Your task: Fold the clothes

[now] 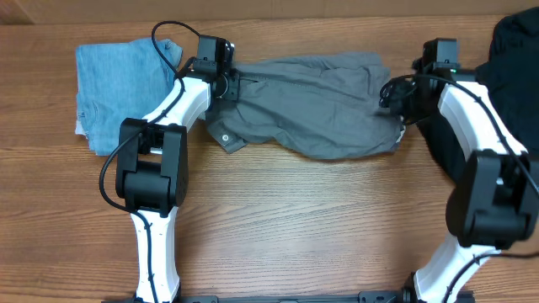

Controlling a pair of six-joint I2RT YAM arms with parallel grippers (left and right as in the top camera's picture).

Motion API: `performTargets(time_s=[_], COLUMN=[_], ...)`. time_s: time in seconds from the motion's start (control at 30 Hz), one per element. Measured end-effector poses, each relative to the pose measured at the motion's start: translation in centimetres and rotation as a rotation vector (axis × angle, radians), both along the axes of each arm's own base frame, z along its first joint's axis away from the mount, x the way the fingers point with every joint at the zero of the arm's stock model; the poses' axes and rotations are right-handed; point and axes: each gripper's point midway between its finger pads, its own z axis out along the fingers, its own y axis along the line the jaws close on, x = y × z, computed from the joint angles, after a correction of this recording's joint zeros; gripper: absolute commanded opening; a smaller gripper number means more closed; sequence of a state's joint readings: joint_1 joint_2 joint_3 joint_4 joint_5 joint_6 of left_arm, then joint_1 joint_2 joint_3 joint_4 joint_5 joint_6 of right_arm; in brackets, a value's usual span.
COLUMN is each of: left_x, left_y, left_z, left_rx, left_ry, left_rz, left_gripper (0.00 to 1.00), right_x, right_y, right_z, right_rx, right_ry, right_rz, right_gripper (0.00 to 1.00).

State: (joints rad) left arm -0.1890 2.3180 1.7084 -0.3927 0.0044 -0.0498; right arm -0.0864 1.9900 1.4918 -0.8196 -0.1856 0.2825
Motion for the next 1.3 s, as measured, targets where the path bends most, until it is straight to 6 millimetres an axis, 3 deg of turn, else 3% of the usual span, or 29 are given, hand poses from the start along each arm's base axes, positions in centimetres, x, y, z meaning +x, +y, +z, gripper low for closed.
performTargets(time_s=[0.1, 0.2, 0.43, 0.63, 0.73, 0.77, 0.8, 0.83, 0.93, 1.1, 1.2, 1.3], left_x=[-0.1, -0.2, -0.2, -0.2, -0.3, -0.3, -0.3, -0.3, -0.5, -0.6, -0.7, -0.7], left_y=[0.0, 0.0, 0.0, 0.1, 0.1, 0.1, 0.1, 0.1, 0.1, 0.1, 0.1, 0.1], left_z=[-0.1, -0.1, -0.1, -0.1, -0.1, -0.1, -0.1, -0.1, -0.2, -0.2, -0.2, -0.2], left_rx=[0.001, 0.002, 0.002, 0.003, 0.003, 0.003, 0.003, 0.003, 0.005, 0.007, 0.007, 0.004], left_ry=[0.006, 0.009, 0.011, 0.013, 0.015, 0.015, 0.016, 0.017, 0.026, 0.036, 0.037, 0.04], left_rz=[0.001, 0.0, 0.0, 0.001, 0.001, 0.001, 0.0, 0.0, 0.001, 0.001, 0.0, -0.001], left_gripper=[0.09, 0.09, 0.09, 0.09, 0.09, 0.09, 0.09, 0.09, 0.09, 0.08, 0.08, 0.09], right_x=[-0.3, -0.4, 2.2, 4.7, 5.1, 5.3, 5.6, 5.6, 5.3, 2.9, 3.7, 5.2], right_y=[1.4, 2.8, 5.3, 6.6, 6.9, 6.9, 6.9, 6.9, 5.4, 0.8, -3.3, -4.9], right_z=[-1.5, -1.8, 0.3, 2.7, 3.3, 3.5, 3.9, 4.4, 5.1, 3.6, 3.7, 3.8], right_rx=[0.077, 0.15, 0.281, 0.344, 0.36, 0.361, 0.36, 0.358, 0.305, 0.216, 0.191, 0.17], right_ry=[0.036, 0.037, -0.121, -0.287, -0.317, -0.324, -0.333, -0.326, -0.236, -0.057, -0.105, -0.181], right_rz=[0.041, 0.076, 0.192, 0.277, 0.291, 0.295, 0.297, 0.294, 0.204, 0.002, -0.069, -0.05], right_gripper=[0.64, 0.58, 0.48, 0.27, 0.32, 0.46, 0.54, 0.56, 0.6, 0.58, 0.56, 0.56])
